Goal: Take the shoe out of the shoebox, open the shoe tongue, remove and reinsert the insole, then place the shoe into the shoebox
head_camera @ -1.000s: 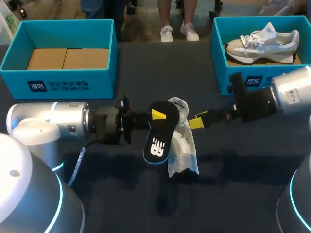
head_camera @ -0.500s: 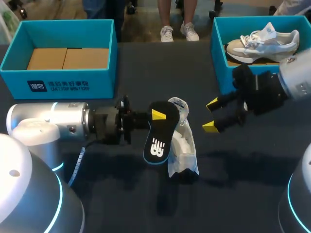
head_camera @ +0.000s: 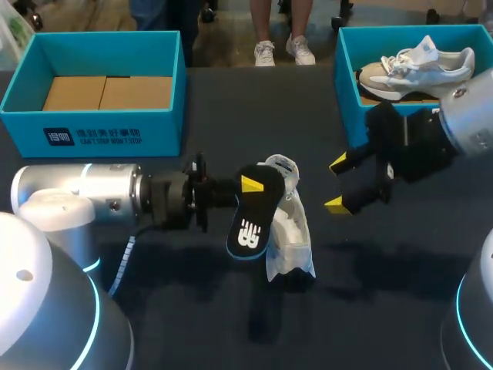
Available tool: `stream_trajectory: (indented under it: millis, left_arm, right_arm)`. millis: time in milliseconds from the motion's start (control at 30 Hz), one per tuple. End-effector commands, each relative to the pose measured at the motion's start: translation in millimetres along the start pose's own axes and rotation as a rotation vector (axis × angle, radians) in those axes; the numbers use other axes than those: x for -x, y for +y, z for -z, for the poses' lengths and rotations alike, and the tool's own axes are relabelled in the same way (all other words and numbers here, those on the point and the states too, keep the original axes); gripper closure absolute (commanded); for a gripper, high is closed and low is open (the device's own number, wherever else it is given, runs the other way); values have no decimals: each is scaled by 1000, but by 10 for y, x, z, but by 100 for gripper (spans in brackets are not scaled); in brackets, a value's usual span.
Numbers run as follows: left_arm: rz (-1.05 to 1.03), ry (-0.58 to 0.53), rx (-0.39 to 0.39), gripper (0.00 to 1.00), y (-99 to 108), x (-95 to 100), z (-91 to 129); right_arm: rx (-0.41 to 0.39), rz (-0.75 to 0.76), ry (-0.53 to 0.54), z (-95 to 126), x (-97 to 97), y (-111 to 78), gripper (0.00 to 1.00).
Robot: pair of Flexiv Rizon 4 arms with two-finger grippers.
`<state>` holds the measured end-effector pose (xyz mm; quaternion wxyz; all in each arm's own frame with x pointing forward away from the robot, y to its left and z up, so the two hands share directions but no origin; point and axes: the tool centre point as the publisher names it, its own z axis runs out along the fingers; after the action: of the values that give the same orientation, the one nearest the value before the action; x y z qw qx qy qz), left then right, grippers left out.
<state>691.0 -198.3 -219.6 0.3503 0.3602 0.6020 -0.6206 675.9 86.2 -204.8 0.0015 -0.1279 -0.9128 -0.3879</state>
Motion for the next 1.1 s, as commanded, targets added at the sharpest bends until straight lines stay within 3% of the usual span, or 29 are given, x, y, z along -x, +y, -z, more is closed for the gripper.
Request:
stream_trajectory:
  millis: [33,267,567,1100]
  left_arm:
    - [121,80,-8,100,-26,11,47]
    - [247,83,-29,100,-149,-40,111]
    - [336,76,-72,100,-298,-63,71]
    - [387,85,-91,100,-366,-49,60]
  right_arm:
    - [-130,136,-73,-118,76,-4,0]
    - [-187,216,-76,-197,151,-49,0]
    - [-264,158,-100,-319,175,-103,0]
    - [-264,158,-100,-319,175,-103,0]
